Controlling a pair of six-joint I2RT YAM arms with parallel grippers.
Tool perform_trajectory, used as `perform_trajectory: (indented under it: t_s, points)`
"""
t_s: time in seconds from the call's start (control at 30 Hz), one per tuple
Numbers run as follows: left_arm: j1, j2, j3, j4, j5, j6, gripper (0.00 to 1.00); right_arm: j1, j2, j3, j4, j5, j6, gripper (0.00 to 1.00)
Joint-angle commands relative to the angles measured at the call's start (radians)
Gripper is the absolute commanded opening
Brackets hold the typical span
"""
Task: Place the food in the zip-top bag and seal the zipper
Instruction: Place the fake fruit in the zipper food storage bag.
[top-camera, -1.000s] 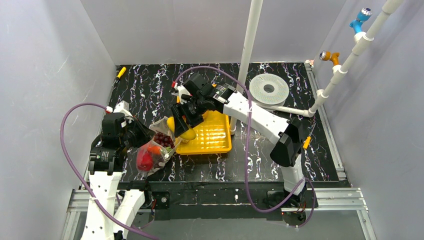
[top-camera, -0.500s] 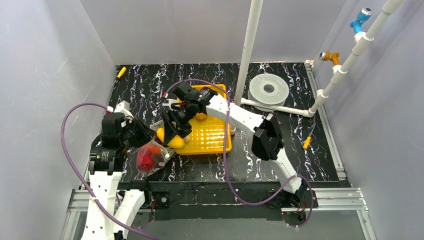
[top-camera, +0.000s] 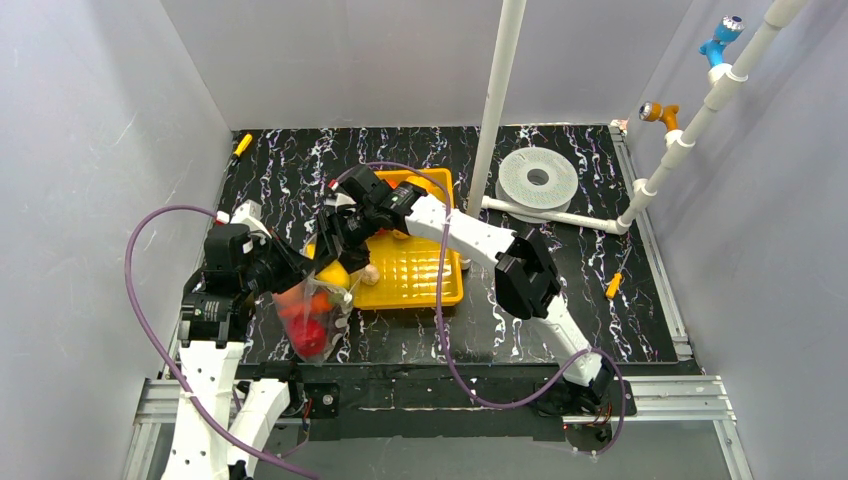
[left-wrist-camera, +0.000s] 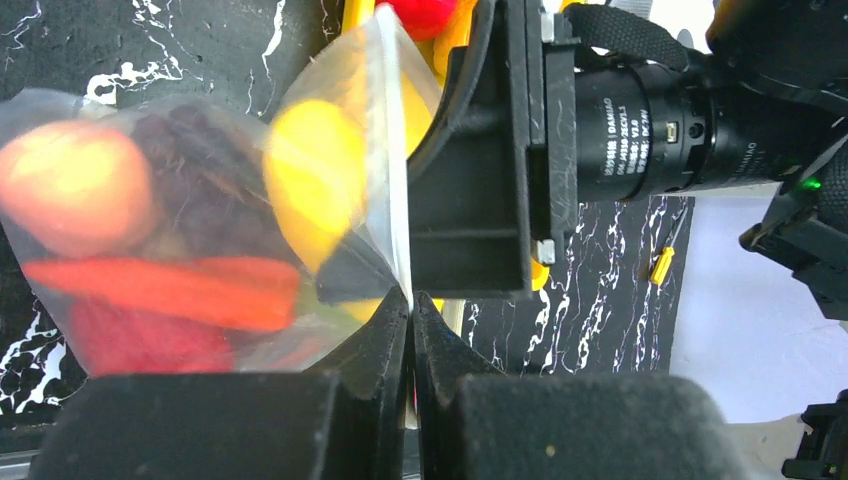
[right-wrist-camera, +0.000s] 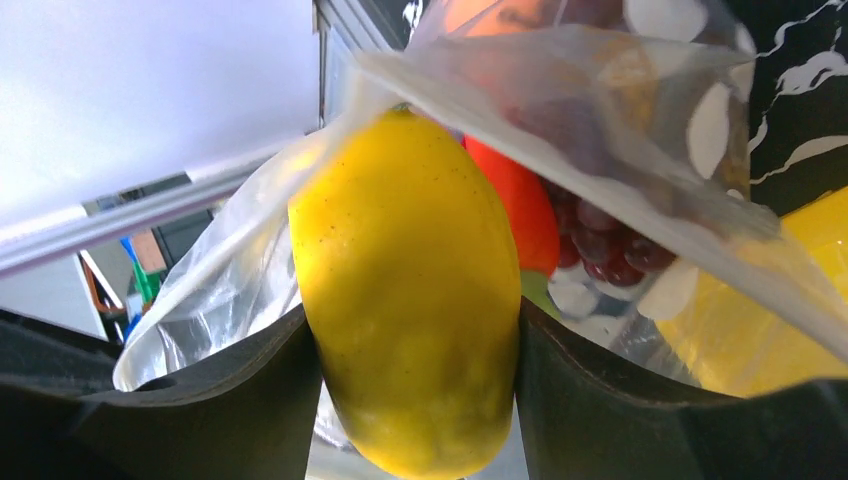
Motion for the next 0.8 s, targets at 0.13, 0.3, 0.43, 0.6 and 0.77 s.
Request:
perform_trajectory:
  t_s: [0.13, 0.3, 0.43, 0.6, 0.77]
  points:
    - [-0.002, -0.015, -0.012, 0.029, 0.056, -0.023, 0.0, 0.012, -0.033, -0.027, 0.155, 0.119, 0.124, 0.51]
    - [-0.003, -0.02, -0.014, 0.025, 0.042, -0.015, 0.0, 0.029, -0.046, -0.038, 0.127, 0.13, 0.089, 0.64]
    - [-0.002, -0.02, -0.014, 0.024, 0.035, -0.012, 0.0, 0.036, -0.064, -0.048, 0.097, 0.132, 0.054, 0.74]
    - [-0.002, -0.02, -0.003, 0.016, 0.025, -0.005, 0.0, 0.039, -0.094, -0.069, 0.063, 0.137, 0.004, 0.86]
    - [-0.002, -0.017, 0.002, 0.012, 0.018, 0.001, 0.0, 0.039, -0.141, -0.087, 0.052, 0.159, -0.039, 0.96]
